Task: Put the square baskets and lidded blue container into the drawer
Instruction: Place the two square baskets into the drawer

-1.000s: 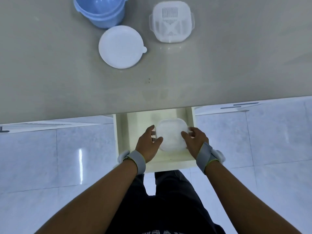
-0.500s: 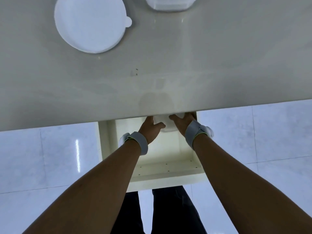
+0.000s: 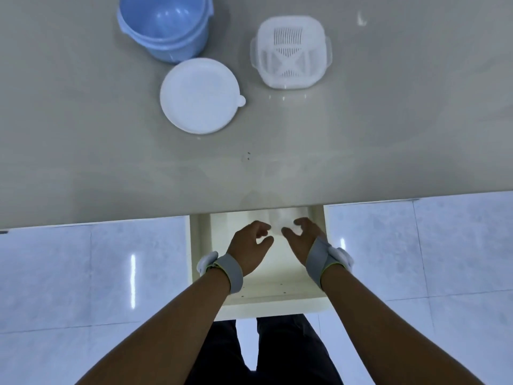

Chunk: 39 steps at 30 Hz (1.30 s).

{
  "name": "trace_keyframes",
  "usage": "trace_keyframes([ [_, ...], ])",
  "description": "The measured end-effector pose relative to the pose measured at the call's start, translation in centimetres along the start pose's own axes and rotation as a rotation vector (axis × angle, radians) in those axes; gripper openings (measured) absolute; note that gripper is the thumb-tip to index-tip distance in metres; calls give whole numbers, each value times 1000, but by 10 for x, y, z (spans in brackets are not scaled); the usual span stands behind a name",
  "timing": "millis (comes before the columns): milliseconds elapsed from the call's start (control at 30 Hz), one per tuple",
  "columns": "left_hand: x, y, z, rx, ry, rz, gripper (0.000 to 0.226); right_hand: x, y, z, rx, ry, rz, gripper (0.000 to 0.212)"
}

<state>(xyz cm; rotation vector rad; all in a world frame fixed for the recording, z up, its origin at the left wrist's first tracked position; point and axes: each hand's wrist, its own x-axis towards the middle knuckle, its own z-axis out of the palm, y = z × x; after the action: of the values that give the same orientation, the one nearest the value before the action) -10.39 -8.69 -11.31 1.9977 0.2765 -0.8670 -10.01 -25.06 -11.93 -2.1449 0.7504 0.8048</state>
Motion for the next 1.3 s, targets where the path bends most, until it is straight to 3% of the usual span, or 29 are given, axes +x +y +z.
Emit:
trace_keyframes([
  [267,-48,58,-53,-121,76,180,13,-67,-48,-51,71,9,-282,13],
  [433,-35,114,-82,-246,245,313,10,-63,-98,-98,206,174,-473,11],
  [633,15,179,-115,-247,415,369,23,-7,-169,-146,284,387,-492,10],
  [800,72,216,-143,-23,519,355,50,42,-208,-162,250,439,-473,43],
  [900,107,228,-157,202,459,272,65,68,-223,-168,150,359,-399,68],
  [1000,129,231,-161,333,377,182,71,87,-227,-172,115,292,-356,74],
  [1300,92,218,-146,98,400,276,61,59,-201,-165,426,287,-330,77],
])
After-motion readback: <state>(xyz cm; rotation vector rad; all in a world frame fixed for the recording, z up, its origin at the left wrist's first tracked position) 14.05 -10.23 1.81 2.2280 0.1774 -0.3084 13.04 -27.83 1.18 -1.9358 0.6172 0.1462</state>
